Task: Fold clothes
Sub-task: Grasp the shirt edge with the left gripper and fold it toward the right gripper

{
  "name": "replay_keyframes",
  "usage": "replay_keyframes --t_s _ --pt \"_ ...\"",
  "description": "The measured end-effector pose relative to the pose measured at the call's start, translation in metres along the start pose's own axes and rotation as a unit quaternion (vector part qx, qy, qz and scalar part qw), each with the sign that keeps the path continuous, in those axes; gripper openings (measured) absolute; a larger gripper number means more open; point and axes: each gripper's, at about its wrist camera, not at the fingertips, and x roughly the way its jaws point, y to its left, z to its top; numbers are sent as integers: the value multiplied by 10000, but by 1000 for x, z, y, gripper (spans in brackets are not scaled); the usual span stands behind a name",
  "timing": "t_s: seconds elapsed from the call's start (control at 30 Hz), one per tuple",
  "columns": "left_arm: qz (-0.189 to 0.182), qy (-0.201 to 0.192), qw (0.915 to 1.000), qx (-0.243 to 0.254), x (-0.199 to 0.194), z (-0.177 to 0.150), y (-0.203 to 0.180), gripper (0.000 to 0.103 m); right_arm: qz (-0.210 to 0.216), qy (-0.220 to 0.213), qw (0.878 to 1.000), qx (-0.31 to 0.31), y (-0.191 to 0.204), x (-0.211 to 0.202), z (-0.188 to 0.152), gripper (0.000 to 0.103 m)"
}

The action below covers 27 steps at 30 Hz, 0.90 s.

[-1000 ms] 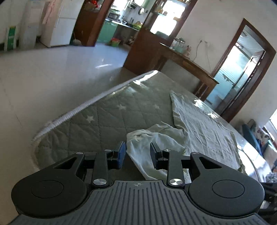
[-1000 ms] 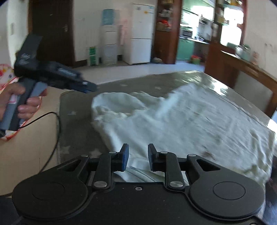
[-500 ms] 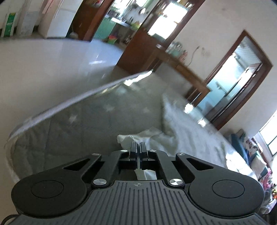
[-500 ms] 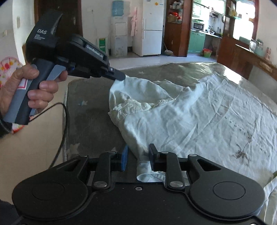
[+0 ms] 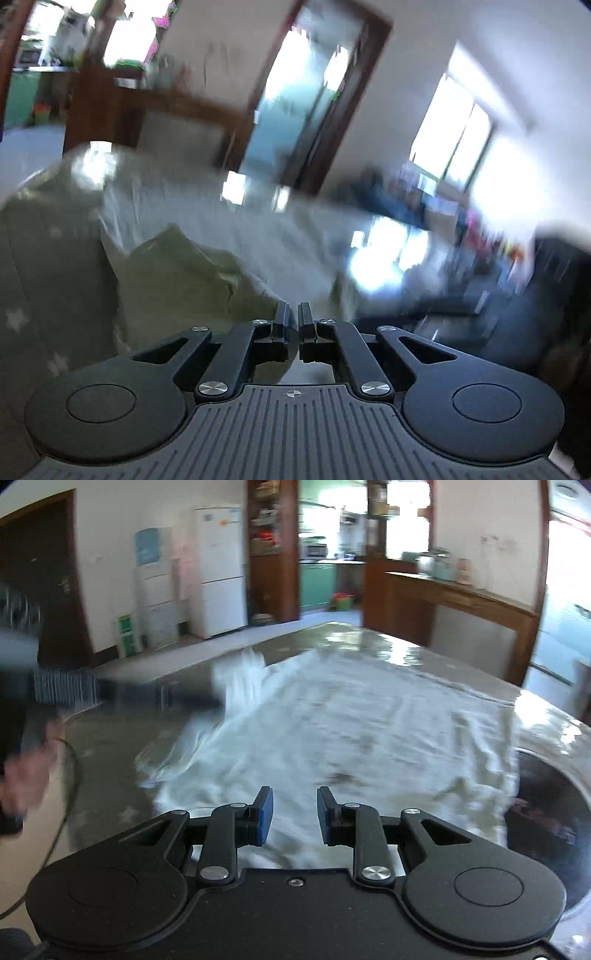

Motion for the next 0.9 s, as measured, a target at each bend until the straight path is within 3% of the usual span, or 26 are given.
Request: replay_keyframes --t_s 0.03,0.1,0.13,0.23,0.37,0.6,0.73,0.8,0.9 --pt "27 30 10000 42 -1 -3 -1 13 -59 -22 10000 37 -4 -2 2 28" --pt "90 -46 9998 169 -14 -10 0 42 -52 -58 9999 95 -8 -3 5 28" --pt "202 -135 9993 280 -24 -13 0 43 -11 -73 9999 119 -8 -2 7 28" --pt "548 -293 9962 614 -48 -23 3 43 150 -68 9997 162 -4 6 9 29" --pt "865 -179 9921 888 -64 -36 8 43 460 20 9988 191 9 24 10 30" --pt "910 29 9793 1810 -51 -41 -14 41 535 131 9984 129 20 30 10 32" --pt "1110 252 9750 1908 -24 -39 -11 28 424 108 9990 109 16 20 11 35" --pt "1135 323 9748 1891 -21 -41 -8 15 397 94 9991 120 14 16 9 35" --pt "1186 353 9757 1810 -26 -43 -2 10 374 74 9993 67 14 16 9 35"
